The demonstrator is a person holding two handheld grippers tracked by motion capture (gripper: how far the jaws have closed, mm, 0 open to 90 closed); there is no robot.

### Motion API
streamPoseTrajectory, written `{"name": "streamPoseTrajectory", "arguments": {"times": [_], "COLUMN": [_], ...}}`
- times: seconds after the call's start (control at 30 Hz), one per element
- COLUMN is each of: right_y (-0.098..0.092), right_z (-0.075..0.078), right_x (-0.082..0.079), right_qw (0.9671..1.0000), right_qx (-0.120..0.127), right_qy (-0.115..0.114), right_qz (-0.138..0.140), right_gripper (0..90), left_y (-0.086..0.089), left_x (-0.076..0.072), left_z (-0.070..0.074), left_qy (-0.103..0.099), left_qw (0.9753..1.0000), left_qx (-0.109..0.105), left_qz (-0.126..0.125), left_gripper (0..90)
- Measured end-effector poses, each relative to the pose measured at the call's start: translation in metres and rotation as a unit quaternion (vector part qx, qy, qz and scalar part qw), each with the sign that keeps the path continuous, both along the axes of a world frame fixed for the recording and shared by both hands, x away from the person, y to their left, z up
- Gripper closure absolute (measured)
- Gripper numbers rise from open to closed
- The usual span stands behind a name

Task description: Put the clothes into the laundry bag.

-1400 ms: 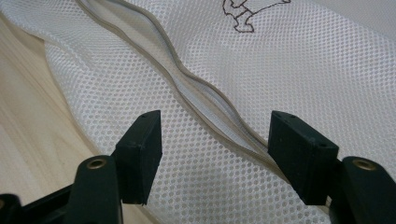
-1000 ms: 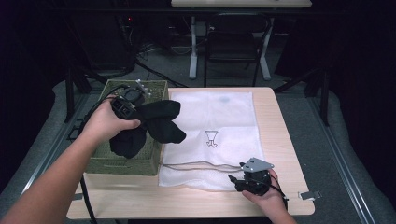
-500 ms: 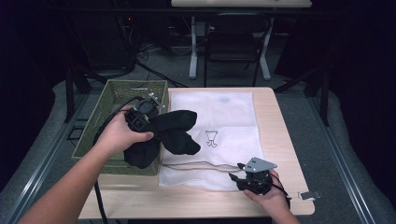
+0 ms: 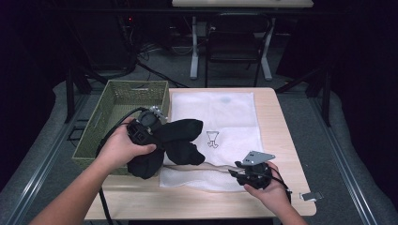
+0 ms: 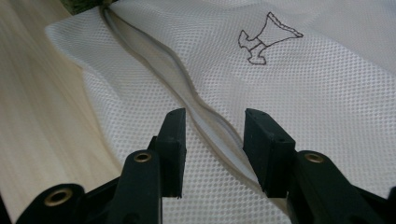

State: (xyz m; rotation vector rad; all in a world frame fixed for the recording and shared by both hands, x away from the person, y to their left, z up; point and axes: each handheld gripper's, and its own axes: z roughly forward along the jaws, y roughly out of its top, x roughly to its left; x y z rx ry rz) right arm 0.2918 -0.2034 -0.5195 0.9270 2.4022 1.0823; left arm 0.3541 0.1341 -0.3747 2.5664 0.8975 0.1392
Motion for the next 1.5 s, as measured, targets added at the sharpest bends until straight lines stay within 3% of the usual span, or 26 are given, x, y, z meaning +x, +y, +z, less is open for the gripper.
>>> {"name": "streamPoseTrajectory", "arguments": {"times": [0.1, 0.27, 0.4, 0.57, 0.7, 1.0, 1.23, 1.5], "right_y": [0.002, 0.011, 0.022, 0.029, 0.03, 0.036, 0.042, 0.05], "right_z": [0.003, 0.005, 0.003, -0.002, -0.008, -0.027, -0.039, -0.047], "right_x": [0.012, 0.037, 0.054, 0.069, 0.067, 0.058, 0.055, 0.054], "right_qw": [0.9999, 0.9994, 0.9994, 0.9991, 0.9987, 0.9987, 0.9976, 0.9976], "right_qx": [0.008, 0.033, 0.031, 0.038, 0.046, 0.02, 0.012, -0.004], "right_qy": [0.01, 0.005, -0.007, -0.004, -0.003, 0.004, 0.022, 0.02], "right_qz": [0.002, 0.01, 0.014, 0.019, 0.022, 0.046, 0.065, 0.066], "right_gripper": [64.5, 70.1, 71.3, 70.4, 66.7, 67.8, 64.5, 61.2], "left_y": [0.0, -0.002, -0.006, -0.013, -0.017, -0.021, -0.016, -0.01], "left_x": [-0.003, -0.007, -0.01, -0.013, -0.015, -0.02, -0.021, -0.021], "left_z": [-0.002, -0.005, -0.007, -0.008, -0.011, -0.013, -0.012, -0.012], "left_qy": [-0.002, -0.001, 0.0, -0.003, 0.005, 0.005, 0.001, 0.001], "left_qw": [1.0, 1.0, 1.0, 1.0, 1.0, 0.9999, 0.9999, 0.9999], "left_qx": [-0.002, -0.005, -0.003, 0.001, -0.003, -0.016, -0.013, -0.009], "left_qz": [-0.002, -0.004, -0.006, -0.005, -0.007, 0.002, 0.003, 0.008], "left_gripper": [70.7, 70.8, 70.7, 70.7, 70.7, 70.7, 70.7, 70.7]}}
